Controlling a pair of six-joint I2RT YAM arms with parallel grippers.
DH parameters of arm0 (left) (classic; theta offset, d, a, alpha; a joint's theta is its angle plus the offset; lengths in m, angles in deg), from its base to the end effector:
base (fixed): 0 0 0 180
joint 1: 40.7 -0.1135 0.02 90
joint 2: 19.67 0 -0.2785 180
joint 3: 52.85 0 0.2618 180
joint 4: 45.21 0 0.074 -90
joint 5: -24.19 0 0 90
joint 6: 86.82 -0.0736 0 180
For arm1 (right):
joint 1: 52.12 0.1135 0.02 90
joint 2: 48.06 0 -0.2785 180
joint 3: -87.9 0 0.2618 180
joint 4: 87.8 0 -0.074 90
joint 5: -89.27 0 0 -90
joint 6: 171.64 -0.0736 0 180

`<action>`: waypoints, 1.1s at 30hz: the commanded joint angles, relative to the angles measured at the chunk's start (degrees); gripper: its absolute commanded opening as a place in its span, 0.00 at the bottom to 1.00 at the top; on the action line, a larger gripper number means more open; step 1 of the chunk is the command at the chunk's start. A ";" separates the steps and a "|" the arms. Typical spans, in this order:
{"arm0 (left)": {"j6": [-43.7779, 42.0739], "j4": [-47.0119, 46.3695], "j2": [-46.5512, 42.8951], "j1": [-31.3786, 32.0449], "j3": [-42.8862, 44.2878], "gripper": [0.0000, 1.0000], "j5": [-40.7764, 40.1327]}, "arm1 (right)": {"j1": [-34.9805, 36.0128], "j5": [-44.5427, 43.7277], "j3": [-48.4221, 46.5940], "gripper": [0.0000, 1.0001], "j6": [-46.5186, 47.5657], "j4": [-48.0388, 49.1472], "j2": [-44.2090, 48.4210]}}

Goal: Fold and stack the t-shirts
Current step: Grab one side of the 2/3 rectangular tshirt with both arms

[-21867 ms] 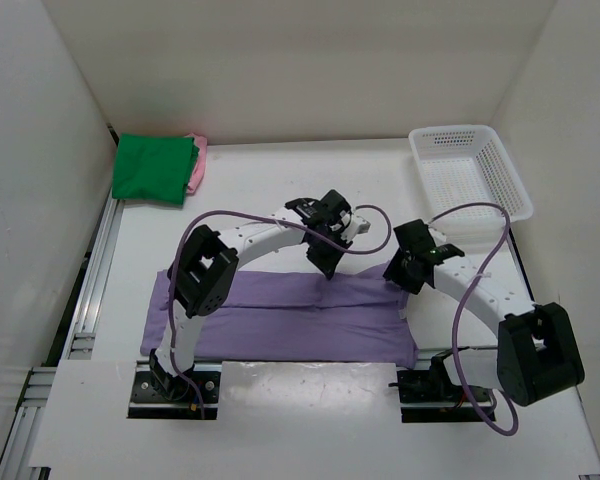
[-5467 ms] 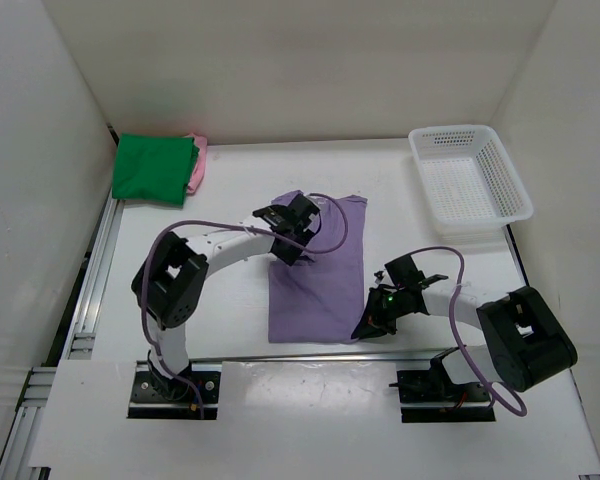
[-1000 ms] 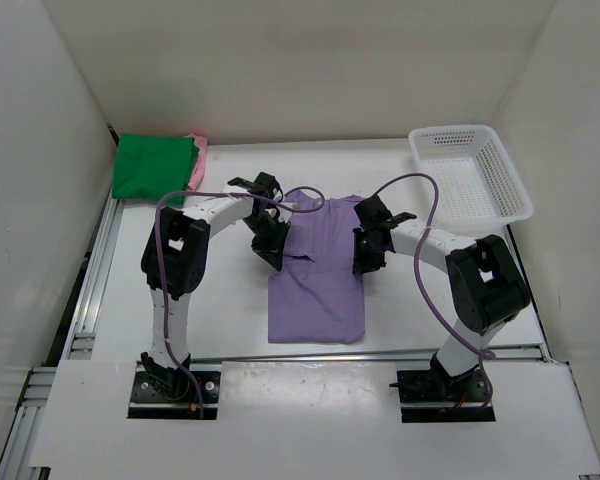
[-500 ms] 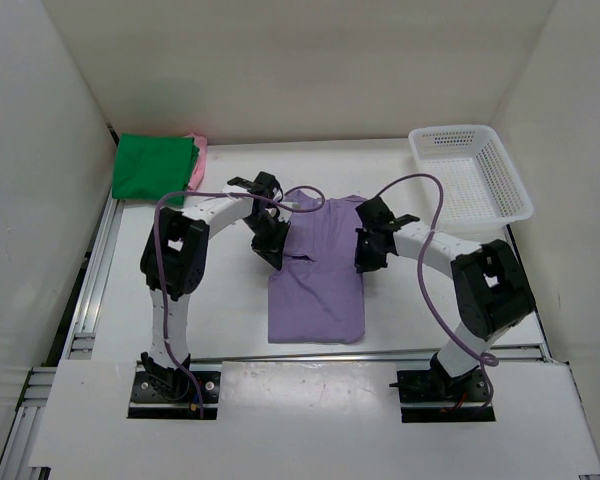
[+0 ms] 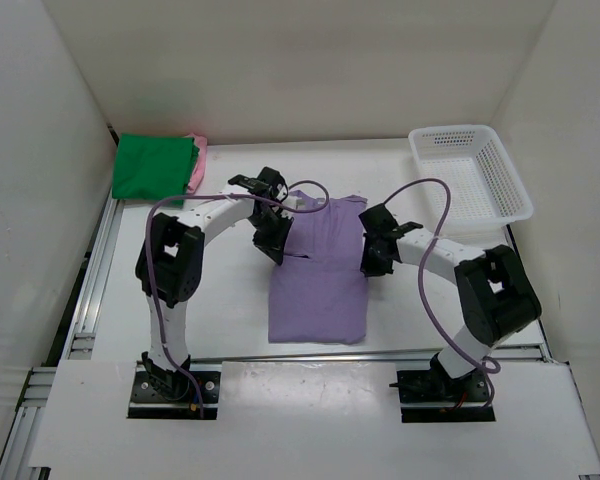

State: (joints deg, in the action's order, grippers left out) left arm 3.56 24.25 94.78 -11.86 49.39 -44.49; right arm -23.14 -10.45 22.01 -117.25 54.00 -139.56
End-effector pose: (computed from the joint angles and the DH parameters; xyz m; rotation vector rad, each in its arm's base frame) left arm 0.3478 -0.2221 0.1706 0.7866 2.9324 -0.6087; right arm 0.2930 0.1481 0.1472 0.2066 2.6556 0.1396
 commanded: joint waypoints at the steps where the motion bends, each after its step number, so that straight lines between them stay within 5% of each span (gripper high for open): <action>1: -0.38 -0.92 -0.20 -0.01 1.80 0.10 -3.82 | 0.03 -1.36 -3.08 0.00 1.68 0.78 -2.36; 3: -0.38 -1.54 0.33 -0.01 1.80 0.10 -5.49 | -0.49 -0.75 -4.83 0.00 2.31 0.00 -3.85; 6: -0.38 -1.54 0.86 -0.01 2.94 0.28 -6.90 | -1.64 -0.13 -6.67 0.07 2.92 -1.50 -5.52; 7: -0.38 -1.54 1.47 -0.01 3.47 0.33 -7.78 | -1.64 -0.13 -6.68 0.17 3.44 -2.29 -5.53; 8: -0.38 -1.54 1.47 -0.01 4.08 0.53 -8.40 | -1.64 0.39 -7.21 0.27 3.45 -2.30 -5.53; 11: -0.38 -1.54 -0.01 -0.01 5.31 0.70 -12.61 | -1.64 1.54 -7.83 0.55 5.46 -3.61 -4.05; 12: -0.38 -1.54 -1.15 -0.01 5.32 0.83 -13.66 | -1.64 1.54 -7.83 0.58 5.47 -4.48 -3.16; 16: -0.38 -1.54 -10.37 -1.51 2.60 1.00 -18.59 | -1.64 2.68 -5.02 0.63 3.37 -7.39 5.35; 19: -0.38 0.47 -20.30 0.42 -5.82 1.00 -18.61 | -1.64 5.83 1.73 0.68 1.43 -10.73 14.84; 23: -0.38 4.26 -29.71 6.83 -20.58 0.97 -6.86 | 1.69 14.61 13.77 0.68 -3.48 -8.64 26.62; 28: -0.38 2.59 -26.66 13.96 -29.84 0.82 -2.35 | 5.65 18.40 25.12 0.68 -12.18 -1.08 31.65; 33: -0.38 -0.47 -17.35 16.16 -29.05 0.81 3.01 | 8.29 18.51 30.75 0.68 -19.13 5.34 34.72</action>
State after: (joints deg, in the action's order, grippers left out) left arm 3.21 26.21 76.55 3.55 19.73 -47.15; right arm -16.19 6.89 50.46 -130.76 53.84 -106.03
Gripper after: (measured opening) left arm 0.809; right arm 0.680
